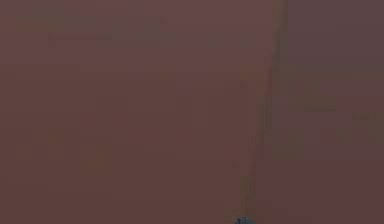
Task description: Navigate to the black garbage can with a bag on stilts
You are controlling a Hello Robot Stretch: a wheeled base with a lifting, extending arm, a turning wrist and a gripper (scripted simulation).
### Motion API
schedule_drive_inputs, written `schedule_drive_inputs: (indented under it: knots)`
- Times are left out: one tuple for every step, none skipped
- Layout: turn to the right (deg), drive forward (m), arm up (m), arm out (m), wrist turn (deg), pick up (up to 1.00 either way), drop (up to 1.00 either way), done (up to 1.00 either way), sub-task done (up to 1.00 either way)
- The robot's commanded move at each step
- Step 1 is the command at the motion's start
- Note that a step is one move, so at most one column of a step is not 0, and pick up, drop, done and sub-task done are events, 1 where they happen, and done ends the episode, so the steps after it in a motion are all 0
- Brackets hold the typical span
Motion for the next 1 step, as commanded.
schedule_drive_inputs:
  knots:
    - [45.0, 0.00, 0.00, 0.00, 0.0, 0.00, 0.00, 0.00, 0.00]
